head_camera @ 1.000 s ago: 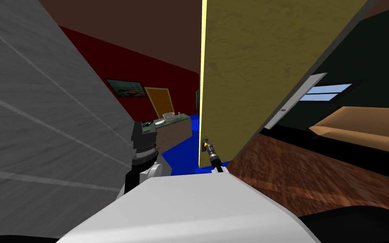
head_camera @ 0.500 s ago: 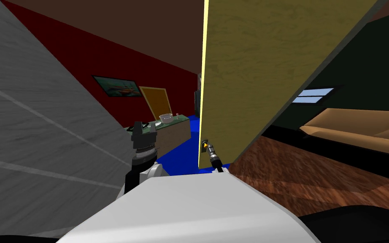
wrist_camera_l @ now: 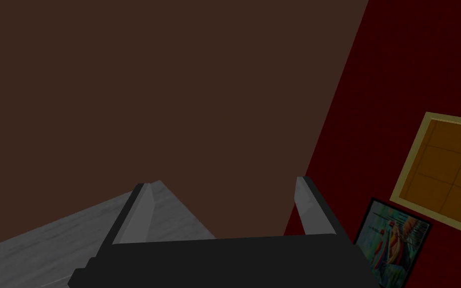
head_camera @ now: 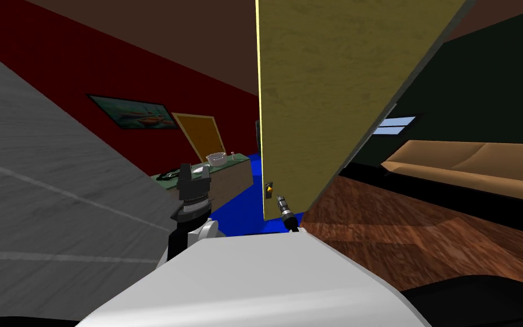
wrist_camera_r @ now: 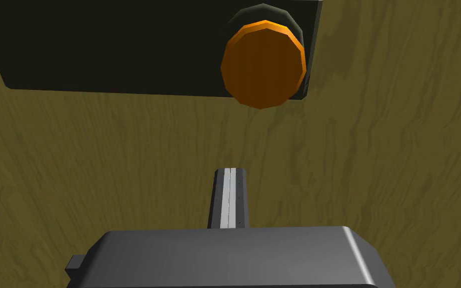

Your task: Push the door open

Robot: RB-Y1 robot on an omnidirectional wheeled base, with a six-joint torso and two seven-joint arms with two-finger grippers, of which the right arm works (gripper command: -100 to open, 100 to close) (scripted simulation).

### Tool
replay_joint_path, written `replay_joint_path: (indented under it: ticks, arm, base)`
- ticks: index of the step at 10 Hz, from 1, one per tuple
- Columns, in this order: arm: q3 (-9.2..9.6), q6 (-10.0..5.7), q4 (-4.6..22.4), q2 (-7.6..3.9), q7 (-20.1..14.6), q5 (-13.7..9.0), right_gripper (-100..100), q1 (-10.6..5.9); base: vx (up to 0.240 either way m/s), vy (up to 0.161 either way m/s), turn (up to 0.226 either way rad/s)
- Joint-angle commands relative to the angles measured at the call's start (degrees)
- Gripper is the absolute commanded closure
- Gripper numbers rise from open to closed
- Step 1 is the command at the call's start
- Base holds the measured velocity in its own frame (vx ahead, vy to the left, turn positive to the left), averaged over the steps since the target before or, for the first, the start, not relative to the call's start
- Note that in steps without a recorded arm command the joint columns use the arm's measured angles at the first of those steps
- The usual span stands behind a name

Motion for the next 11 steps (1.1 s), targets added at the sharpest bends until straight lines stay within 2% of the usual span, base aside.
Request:
replay_joint_path:
  ticks: [1, 3, 4, 5, 6, 7, 8, 10, 11]
  arm:
    - [1.87, -0.12, -0.6, 0.06, 0.5, 0.0, -100, 0.77]
    - [3.95, -0.44, -1.0, 1.61, 1.2, 0.1, -100, 1.65]
    - [5.07, -0.61, -1.3, 3.09, 1.6, 0.1, -100, 2.12]
    - [5.60, -0.70, -1.4, 4.05, 1.8, 0.2, -100, 2.34]
    - [5.06, -0.89, -0.8, 3.51, 1.7, 0.1, -100, 2.01]
    - [4.98, -0.87, -0.6, 1.88, 1.8, 0.0, -100, 1.67]
    - [4.79, -0.80, -0.3, 0.80, 1.9, -0.1, -100, 1.21]
    - [4.47, -0.69, 0.1, 0.19, 2.0, -0.3, -100, 0.48]
    - [4.31, -0.63, 0.3, 0.37, 2.1, -0.4, -100, 0.11]
  base:
    - [-0.234, -0.028, -0.139]
    - [-0.198, -0.030, -0.113]
    - [-0.170, 0.027, -0.134]
    - [-0.136, 0.028, -0.090]
    - [-0.055, 0.006, -0.011]
    - [0.082, 0.012, 0.010]
    - [0.190, 0.003, 0.011]
    - [0.230, 0.036, 0.014]
    - [0.208, 0.049, 0.006]
